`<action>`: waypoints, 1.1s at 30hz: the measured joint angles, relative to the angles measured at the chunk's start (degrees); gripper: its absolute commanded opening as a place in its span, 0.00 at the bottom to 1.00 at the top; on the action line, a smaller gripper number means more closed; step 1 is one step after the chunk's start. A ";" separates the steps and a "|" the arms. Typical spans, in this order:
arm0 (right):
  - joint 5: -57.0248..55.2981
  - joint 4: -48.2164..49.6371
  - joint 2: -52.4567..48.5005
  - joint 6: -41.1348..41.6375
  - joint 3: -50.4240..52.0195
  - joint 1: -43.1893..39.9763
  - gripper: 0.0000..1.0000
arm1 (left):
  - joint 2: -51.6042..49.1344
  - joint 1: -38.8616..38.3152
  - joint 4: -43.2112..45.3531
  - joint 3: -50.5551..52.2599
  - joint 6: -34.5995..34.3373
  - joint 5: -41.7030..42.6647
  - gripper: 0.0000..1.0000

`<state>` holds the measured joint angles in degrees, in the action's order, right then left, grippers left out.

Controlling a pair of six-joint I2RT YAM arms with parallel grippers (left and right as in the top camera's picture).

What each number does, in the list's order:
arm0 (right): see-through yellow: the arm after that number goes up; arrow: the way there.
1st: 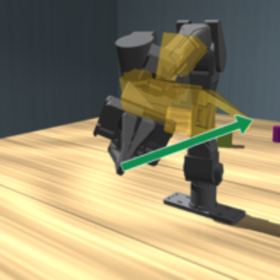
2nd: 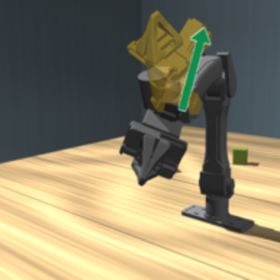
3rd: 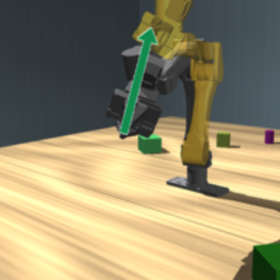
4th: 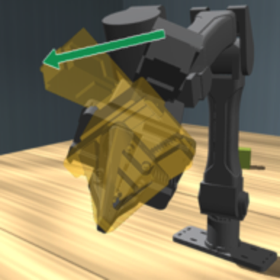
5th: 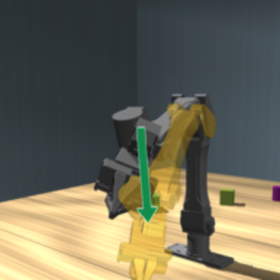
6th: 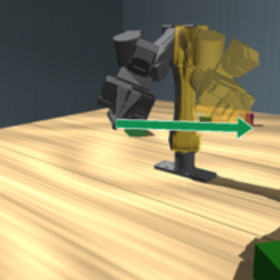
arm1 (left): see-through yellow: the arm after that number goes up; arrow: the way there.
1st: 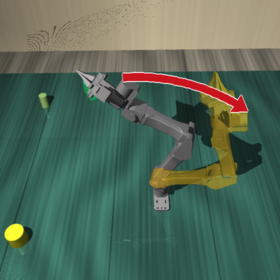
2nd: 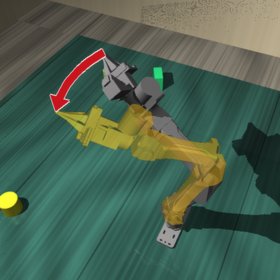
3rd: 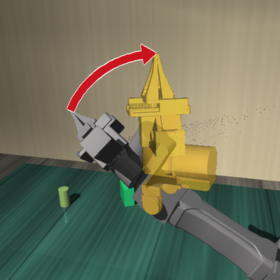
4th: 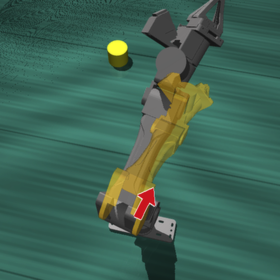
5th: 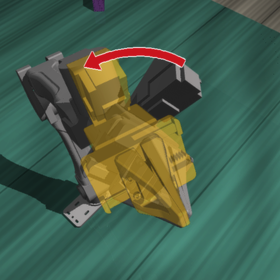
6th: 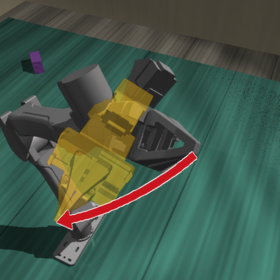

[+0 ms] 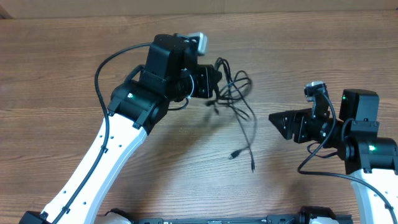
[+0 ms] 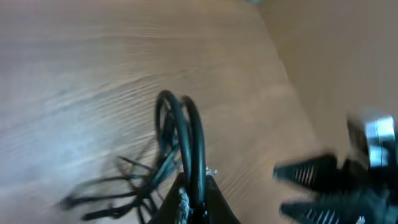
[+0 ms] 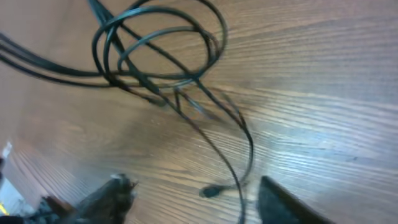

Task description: Untangle cables

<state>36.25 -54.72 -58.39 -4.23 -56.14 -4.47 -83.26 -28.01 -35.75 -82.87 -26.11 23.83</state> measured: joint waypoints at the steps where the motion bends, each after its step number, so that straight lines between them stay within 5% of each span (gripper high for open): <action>1: -0.22 -0.11 0.00 0.11 0.00 0.00 0.77 | 0.00 0.00 -0.46 0.00 3.45 1.03 0.04; 7: 0.79 -0.17 0.00 -1.88 0.00 0.00 0.80 | 0.00 0.02 -2.40 0.00 21.77 6.99 0.04; 14: 13.22 -0.20 0.00 -20.63 0.02 0.02 0.80 | 0.00 0.04 -2.34 0.00 38.49 24.35 0.04; 21: 17.27 -0.13 0.00 -34.07 0.00 0.00 0.78 | 0.00 0.04 -2.10 0.00 42.66 30.93 0.04; 27: 17.31 -0.20 0.00 -36.59 0.00 0.00 0.73 | 0.00 0.04 -0.55 0.00 43.06 32.00 0.04; 33: 17.33 -2.47 0.00 -37.16 0.00 0.00 0.77 | 0.00 0.04 -0.22 0.00 40.19 21.53 0.04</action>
<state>53.58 -57.19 -58.39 -41.39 -56.14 -4.47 -83.26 -27.97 -35.97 -82.87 14.09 45.36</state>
